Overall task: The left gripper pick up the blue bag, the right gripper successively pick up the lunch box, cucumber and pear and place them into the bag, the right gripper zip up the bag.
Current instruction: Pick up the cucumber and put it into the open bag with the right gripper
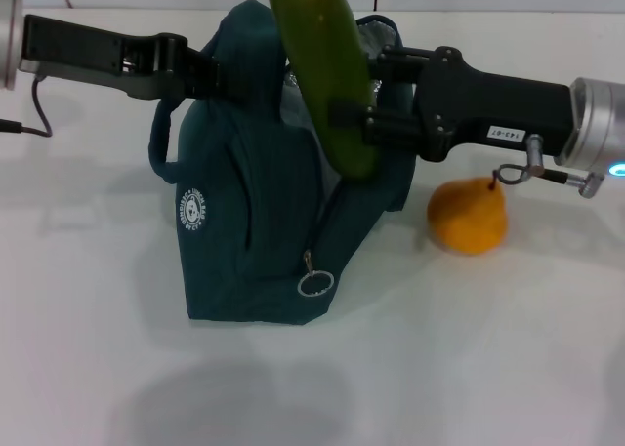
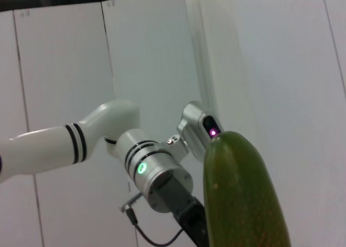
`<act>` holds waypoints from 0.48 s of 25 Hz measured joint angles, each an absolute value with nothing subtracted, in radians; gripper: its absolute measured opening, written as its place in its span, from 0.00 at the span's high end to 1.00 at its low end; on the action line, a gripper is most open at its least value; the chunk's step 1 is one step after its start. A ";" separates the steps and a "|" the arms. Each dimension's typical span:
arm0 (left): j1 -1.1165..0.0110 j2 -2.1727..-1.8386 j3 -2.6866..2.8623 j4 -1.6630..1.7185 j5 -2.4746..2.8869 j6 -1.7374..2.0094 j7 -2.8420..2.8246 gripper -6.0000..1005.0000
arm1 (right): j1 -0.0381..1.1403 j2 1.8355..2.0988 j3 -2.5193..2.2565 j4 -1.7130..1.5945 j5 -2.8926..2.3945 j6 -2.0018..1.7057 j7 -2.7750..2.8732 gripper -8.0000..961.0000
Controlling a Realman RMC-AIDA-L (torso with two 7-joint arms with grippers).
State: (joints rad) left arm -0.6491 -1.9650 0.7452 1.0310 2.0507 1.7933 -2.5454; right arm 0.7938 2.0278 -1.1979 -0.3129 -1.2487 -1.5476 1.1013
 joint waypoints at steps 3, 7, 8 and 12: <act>-0.650 -1.965 0.746 1.030 2.051 1.793 -2.545 0.95 | 0.796 2.028 -1.272 -0.316 -1.168 -1.524 1.082 0.41; -0.650 -1.965 0.746 1.030 2.051 1.793 -2.542 0.95 | 0.800 2.028 -1.392 -0.324 -1.071 -1.487 1.065 0.41; -0.650 -1.965 0.746 1.030 2.051 1.793 -2.541 0.95 | 0.801 2.028 -1.423 -0.324 -1.052 -1.477 1.061 0.41; -0.649 -1.965 0.746 1.030 2.051 1.793 -2.537 0.95 | 0.793 2.028 -1.452 -0.325 -1.039 -1.466 1.059 0.41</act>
